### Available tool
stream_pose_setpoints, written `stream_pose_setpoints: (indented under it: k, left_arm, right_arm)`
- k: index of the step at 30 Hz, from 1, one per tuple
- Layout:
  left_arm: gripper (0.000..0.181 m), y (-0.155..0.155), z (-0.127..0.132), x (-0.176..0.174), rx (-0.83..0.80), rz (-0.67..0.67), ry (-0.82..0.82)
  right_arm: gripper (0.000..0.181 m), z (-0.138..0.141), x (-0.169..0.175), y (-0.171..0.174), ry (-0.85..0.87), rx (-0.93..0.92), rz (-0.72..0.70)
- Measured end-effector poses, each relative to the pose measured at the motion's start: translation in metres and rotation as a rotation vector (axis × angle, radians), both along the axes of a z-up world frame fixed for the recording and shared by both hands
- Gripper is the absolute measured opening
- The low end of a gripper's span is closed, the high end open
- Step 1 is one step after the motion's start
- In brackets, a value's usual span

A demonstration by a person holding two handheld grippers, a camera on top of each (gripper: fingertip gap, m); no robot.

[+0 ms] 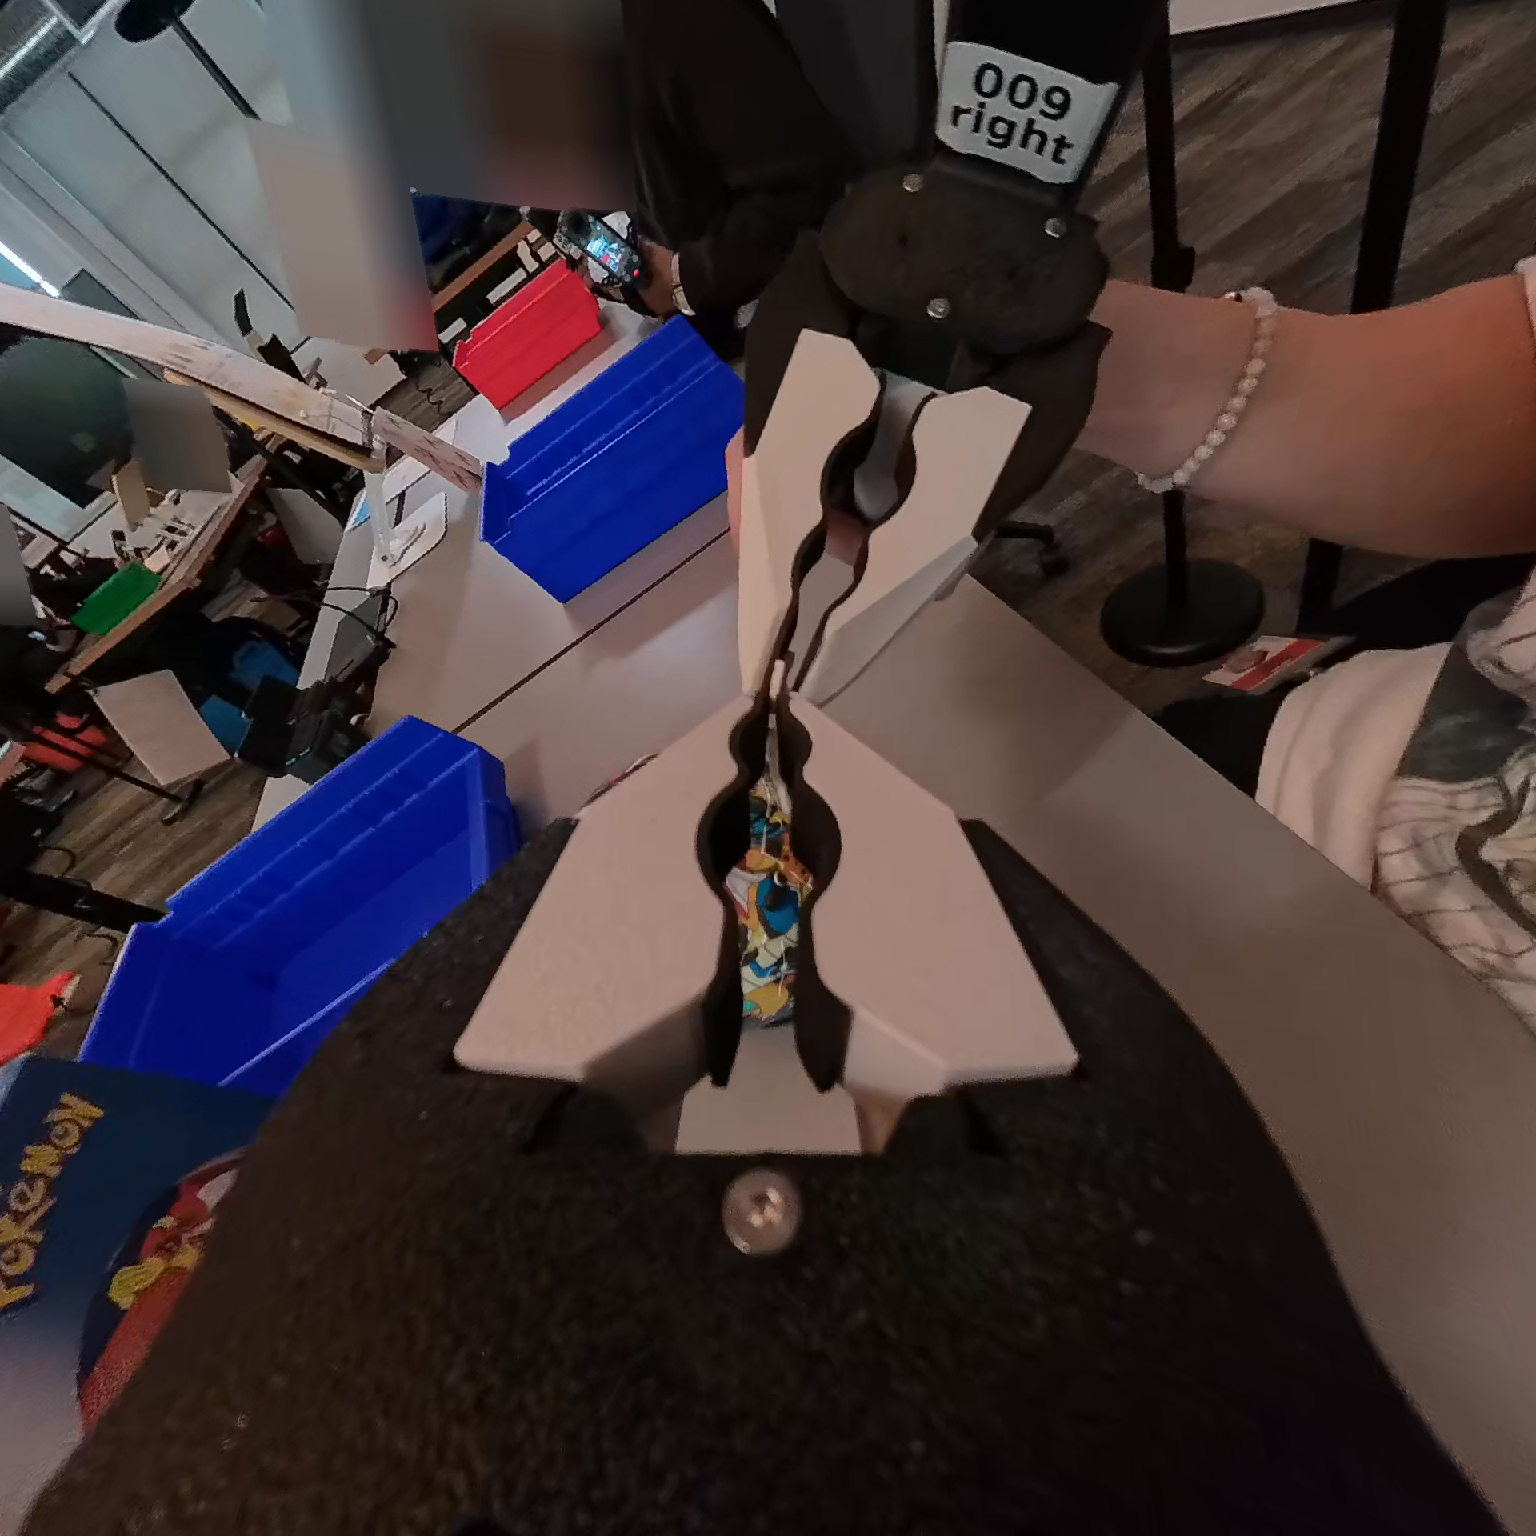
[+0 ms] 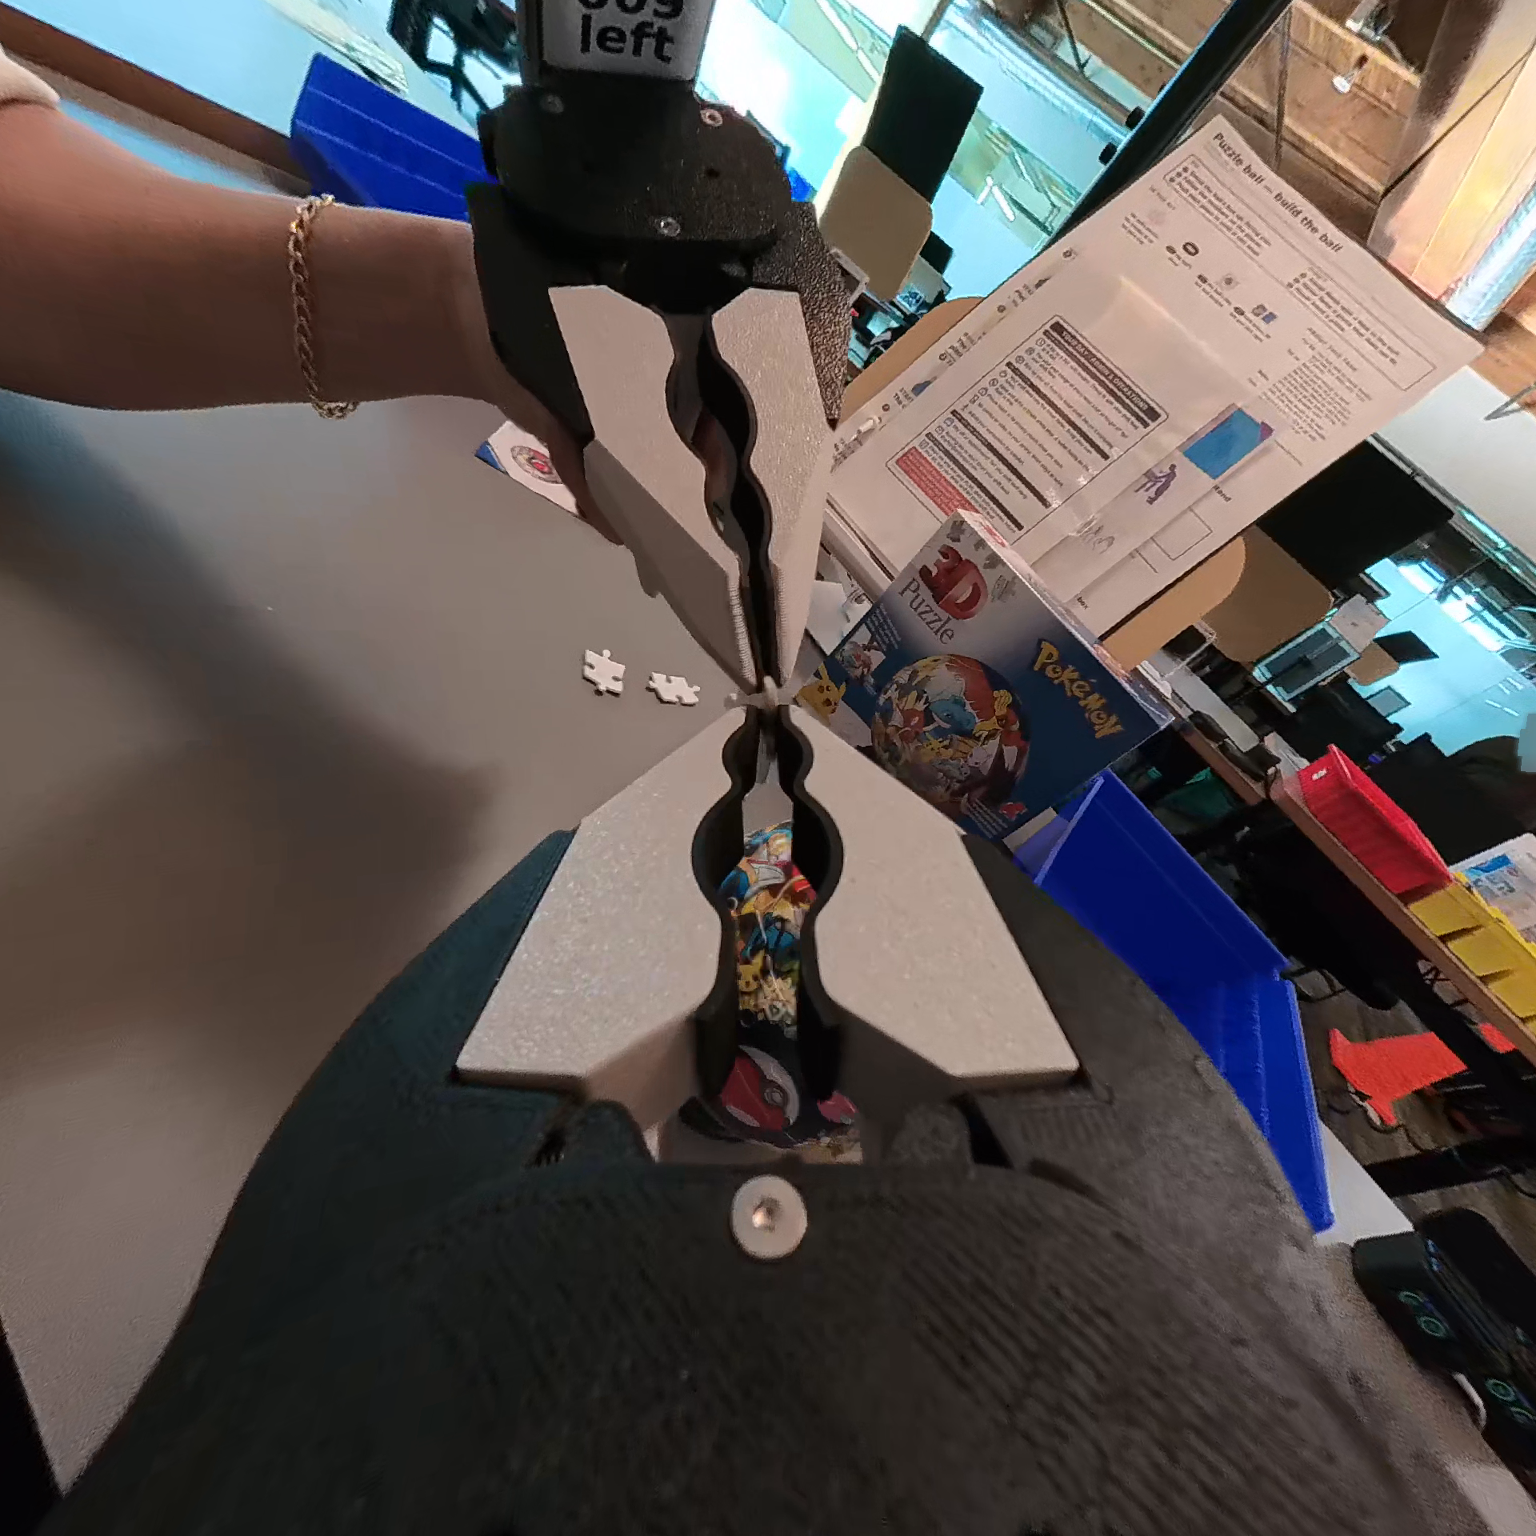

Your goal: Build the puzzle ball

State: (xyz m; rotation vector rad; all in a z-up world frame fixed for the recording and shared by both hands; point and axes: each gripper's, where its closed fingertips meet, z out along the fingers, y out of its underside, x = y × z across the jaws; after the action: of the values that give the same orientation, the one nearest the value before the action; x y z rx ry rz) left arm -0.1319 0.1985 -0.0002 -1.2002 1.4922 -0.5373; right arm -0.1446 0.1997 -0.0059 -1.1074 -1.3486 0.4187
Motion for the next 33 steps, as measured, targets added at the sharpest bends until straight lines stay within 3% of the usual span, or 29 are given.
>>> stream_pose_setpoints:
  k: [6,10,15,18,23,27,29,30,33]
  left_arm:
    - [0.000,0.009,0.009,0.004,-0.073,0.043,-0.067]
    - [0.000,0.032,0.019,-0.013,-0.134,0.130,-0.135]
    - [0.000,0.080,0.025,-0.043,-0.152,0.252,-0.187]
    - [0.000,0.116,0.013,-0.056,-0.164,0.310,-0.161]
    - [0.000,0.146,-0.025,-0.056,-0.299,0.240,-0.109]
    - [0.000,0.165,-0.059,-0.054,-0.432,0.216,-0.037]
    - [0.000,0.179,-0.075,-0.054,-0.498,0.215,-0.010]
    - [0.000,0.183,-0.080,-0.053,-0.542,0.200,-0.013]
    - [0.000,0.188,-0.094,-0.047,-0.699,0.138,-0.024]
  right_arm:
    - [0.009,0.005,0.008,0.010,0.022,0.023,-0.063]
    - [0.026,0.010,0.025,0.019,0.068,0.028,-0.153]
    - [0.065,0.018,0.063,0.043,0.292,-0.062,-0.265]
    - [0.087,0.002,0.081,0.063,0.365,-0.153,-0.294]
    - [0.109,-0.035,0.090,0.083,0.356,-0.271,-0.254]
    - [0.106,-0.043,0.094,0.099,0.443,-0.384,-0.154]
    - [0.089,-0.042,0.100,0.115,0.523,-0.474,-0.109]
    - [0.080,-0.044,0.101,0.121,0.555,-0.543,-0.067]
    - [0.077,-0.061,0.084,0.112,0.492,-0.866,0.131]
